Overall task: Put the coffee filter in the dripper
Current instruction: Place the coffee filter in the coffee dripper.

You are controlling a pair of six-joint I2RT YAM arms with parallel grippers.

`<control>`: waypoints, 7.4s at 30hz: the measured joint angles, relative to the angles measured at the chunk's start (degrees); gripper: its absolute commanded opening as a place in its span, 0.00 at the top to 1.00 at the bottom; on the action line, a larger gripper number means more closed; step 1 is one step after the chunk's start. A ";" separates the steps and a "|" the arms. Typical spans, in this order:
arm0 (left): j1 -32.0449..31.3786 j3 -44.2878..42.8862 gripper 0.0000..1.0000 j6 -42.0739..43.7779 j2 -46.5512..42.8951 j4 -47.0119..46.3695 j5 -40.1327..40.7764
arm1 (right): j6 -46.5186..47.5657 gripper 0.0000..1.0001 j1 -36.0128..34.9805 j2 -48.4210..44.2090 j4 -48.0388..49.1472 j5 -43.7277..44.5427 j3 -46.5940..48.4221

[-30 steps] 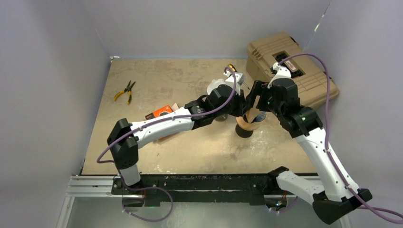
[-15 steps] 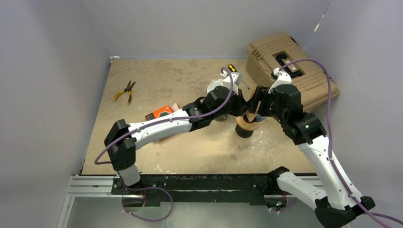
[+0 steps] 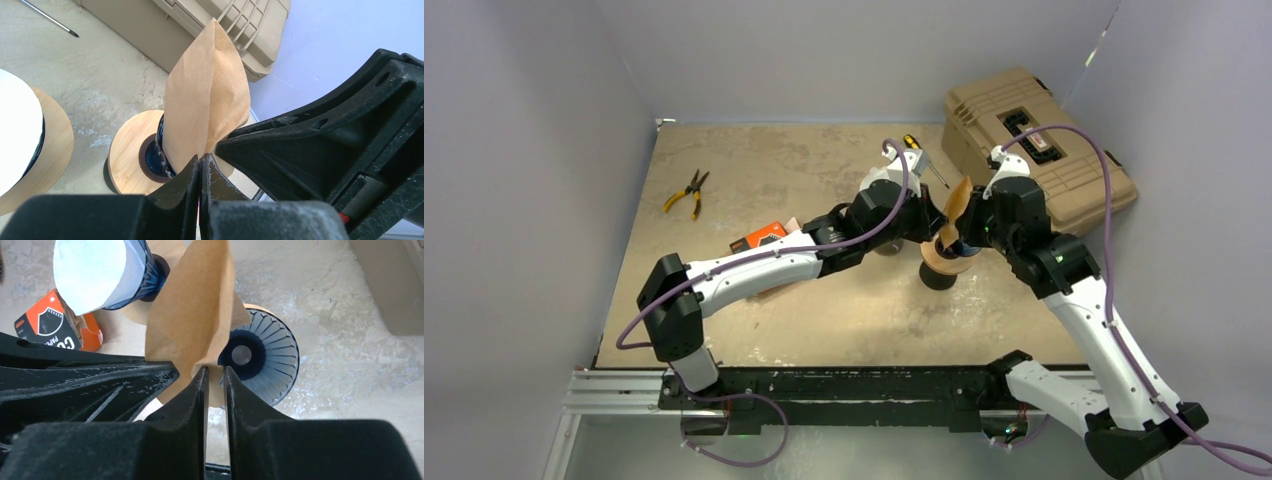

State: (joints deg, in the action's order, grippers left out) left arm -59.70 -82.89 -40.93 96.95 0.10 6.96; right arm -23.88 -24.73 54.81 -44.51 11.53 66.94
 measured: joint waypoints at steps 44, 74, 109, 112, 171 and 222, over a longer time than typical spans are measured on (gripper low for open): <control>0.13 -7.23 1.00 4.09 2.93 9.70 -3.72 | -1.03 0.35 0.00 0.72 -2.89 -3.65 6.95; -0.46 -8.20 1.00 4.55 2.91 11.82 -1.99 | 0.09 0.95 0.00 2.93 -4.55 7.48 3.10; -1.22 -17.92 1.00 8.70 7.32 23.08 -1.73 | 0.31 0.67 -0.02 3.13 -7.15 11.23 4.74; -1.22 -17.92 1.00 8.57 8.22 23.10 -2.60 | 0.04 0.61 0.00 3.15 -4.59 10.08 3.67; -1.18 -17.64 1.00 8.41 6.10 21.33 -1.68 | 1.27 0.34 1.09 7.02 -4.74 6.25 3.65; -0.26 -17.51 0.41 5.75 9.44 23.30 5.40 | 5.95 0.47 20.00 9.73 -0.26 -14.05 -1.92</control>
State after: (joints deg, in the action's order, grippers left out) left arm -59.96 -100.40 -35.18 106.39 23.40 12.36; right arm -17.93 -4.73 64.53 -44.77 -2.52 65.01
